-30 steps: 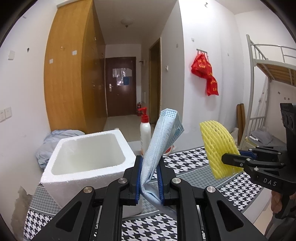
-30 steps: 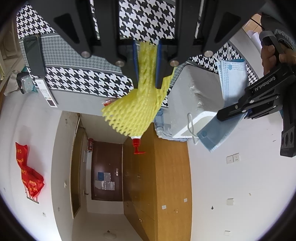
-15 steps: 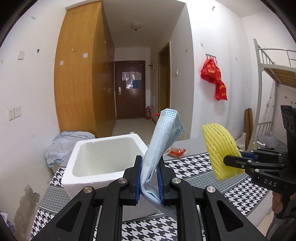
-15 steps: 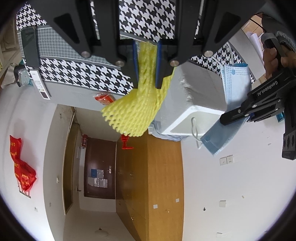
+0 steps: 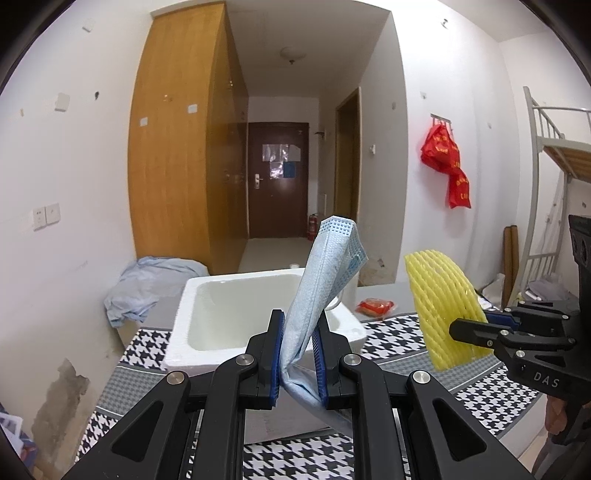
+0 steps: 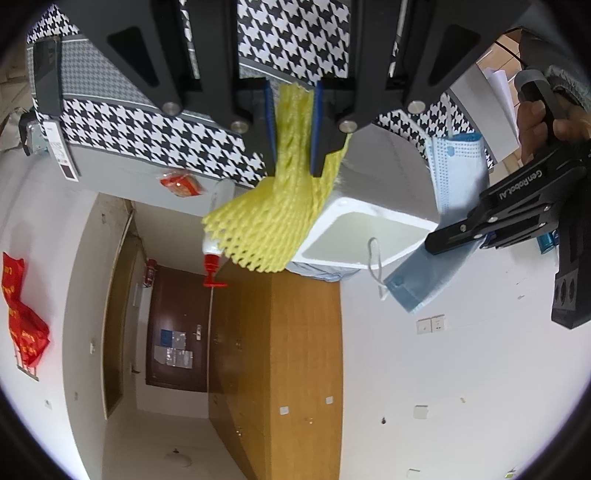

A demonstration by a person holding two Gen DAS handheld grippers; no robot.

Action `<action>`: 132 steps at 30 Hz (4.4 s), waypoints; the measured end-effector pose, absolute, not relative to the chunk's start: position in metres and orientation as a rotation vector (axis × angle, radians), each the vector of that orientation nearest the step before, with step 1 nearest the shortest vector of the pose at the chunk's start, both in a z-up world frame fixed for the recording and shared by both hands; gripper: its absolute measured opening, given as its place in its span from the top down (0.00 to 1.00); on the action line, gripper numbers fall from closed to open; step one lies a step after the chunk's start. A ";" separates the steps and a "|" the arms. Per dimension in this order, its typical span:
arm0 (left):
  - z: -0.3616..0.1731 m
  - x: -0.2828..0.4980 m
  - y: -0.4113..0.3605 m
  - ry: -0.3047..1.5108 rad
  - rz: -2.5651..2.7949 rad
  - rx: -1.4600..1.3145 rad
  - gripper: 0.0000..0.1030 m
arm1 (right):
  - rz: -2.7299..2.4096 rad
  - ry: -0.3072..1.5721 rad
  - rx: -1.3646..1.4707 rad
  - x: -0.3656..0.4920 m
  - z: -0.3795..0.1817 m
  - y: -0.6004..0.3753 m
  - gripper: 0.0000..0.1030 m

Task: Organize soft objects
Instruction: 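Lift the mesh sleeve with the right tool while the left tool carries the mask to the box, then lower the blue mask into the foam box and open the left tool, then carry the yellow mesh sleeve over the foam box with the right tool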

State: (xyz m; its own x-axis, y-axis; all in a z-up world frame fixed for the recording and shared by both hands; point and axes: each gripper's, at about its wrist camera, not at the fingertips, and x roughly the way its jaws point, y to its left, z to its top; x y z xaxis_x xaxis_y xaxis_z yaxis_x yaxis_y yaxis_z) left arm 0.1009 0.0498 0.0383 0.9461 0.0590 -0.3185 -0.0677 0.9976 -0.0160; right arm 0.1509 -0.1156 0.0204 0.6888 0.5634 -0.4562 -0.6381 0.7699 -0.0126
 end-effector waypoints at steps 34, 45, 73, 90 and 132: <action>0.047 0.117 0.094 0.334 0.168 -0.051 0.84 | 0.817 0.435 -0.227 0.158 0.023 -0.057 0.81; 0.056 0.141 0.103 0.331 0.167 -0.062 0.84 | 0.777 0.444 -0.215 0.165 0.023 -0.064 0.81; 0.044 0.220 0.116 0.538 0.137 -0.112 0.84 | 0.676 0.472 -0.179 0.178 0.016 -0.093 0.81; 0.041 0.225 0.121 0.538 0.186 -0.129 0.04 | 0.669 0.483 -0.169 0.182 0.015 -0.095 0.81; 0.048 0.101 0.106 0.259 0.155 -0.056 0.01 | 0.699 0.420 -0.189 0.162 0.037 -0.058 0.81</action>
State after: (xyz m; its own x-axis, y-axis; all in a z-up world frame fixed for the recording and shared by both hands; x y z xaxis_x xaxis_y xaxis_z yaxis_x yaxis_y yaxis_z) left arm 0.1005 0.1064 0.0478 0.9549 0.1451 -0.2592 -0.1595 0.9865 -0.0356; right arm 0.1621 -0.0584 0.0371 0.6864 0.5830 -0.4346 -0.6579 0.7526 -0.0295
